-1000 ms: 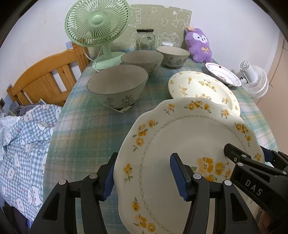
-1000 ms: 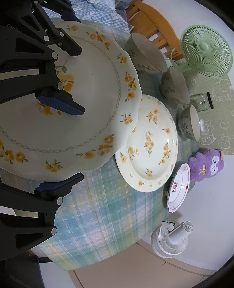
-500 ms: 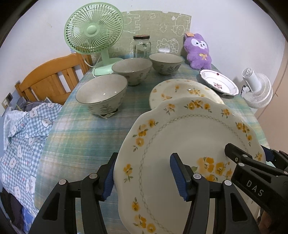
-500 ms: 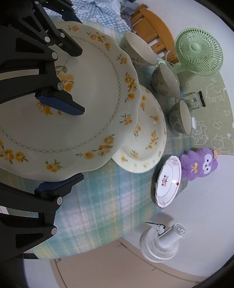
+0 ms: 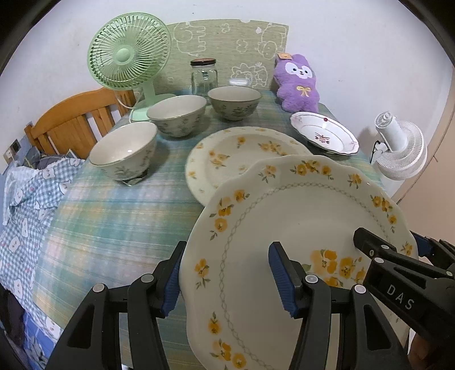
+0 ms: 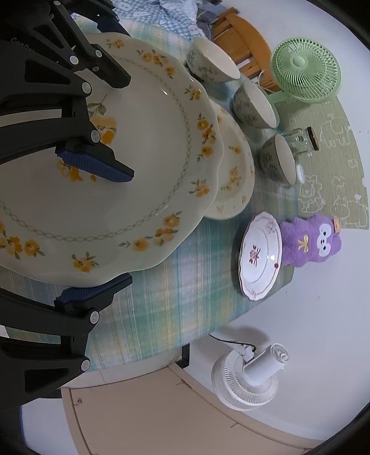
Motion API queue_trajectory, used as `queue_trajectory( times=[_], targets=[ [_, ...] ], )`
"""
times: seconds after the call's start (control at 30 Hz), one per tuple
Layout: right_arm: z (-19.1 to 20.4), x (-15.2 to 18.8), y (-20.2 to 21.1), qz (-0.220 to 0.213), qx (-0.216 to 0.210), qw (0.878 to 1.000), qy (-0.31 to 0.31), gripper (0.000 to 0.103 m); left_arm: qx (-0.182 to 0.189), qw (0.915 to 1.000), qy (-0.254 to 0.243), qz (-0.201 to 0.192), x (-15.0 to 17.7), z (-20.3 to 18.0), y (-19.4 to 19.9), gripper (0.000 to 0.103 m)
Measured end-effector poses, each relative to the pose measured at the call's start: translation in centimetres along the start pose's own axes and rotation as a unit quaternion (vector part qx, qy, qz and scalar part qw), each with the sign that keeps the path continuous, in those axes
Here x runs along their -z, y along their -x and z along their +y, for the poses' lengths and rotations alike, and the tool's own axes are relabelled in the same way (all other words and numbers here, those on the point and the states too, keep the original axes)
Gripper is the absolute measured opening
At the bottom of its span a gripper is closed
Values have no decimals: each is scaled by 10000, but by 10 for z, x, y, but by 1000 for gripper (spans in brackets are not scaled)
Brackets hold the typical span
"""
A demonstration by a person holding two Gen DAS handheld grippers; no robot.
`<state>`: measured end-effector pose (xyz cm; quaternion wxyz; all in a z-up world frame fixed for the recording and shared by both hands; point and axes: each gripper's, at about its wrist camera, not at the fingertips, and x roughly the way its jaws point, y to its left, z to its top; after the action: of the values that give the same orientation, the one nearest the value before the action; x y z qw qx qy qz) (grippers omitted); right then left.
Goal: Organize plates and bowls
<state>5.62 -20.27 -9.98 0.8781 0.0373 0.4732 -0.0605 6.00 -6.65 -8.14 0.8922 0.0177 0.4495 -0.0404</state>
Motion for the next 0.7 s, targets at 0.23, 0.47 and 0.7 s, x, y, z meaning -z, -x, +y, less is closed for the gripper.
queue_trajectory(
  times=[0.23,0.47,0.7],
  targets=[
    [-38,4,-8,102,30,9999,-18,68,59,9999,70,90,5,-36,-9,57],
    [-72,8,-20,192,118,9997,-137,69,141,9997,114,181,10,-67,-24,57],
    [-91,15,-37,253,105,9994,-203,68,120,9997,85,219,15,-85,-40,57]
  ],
)
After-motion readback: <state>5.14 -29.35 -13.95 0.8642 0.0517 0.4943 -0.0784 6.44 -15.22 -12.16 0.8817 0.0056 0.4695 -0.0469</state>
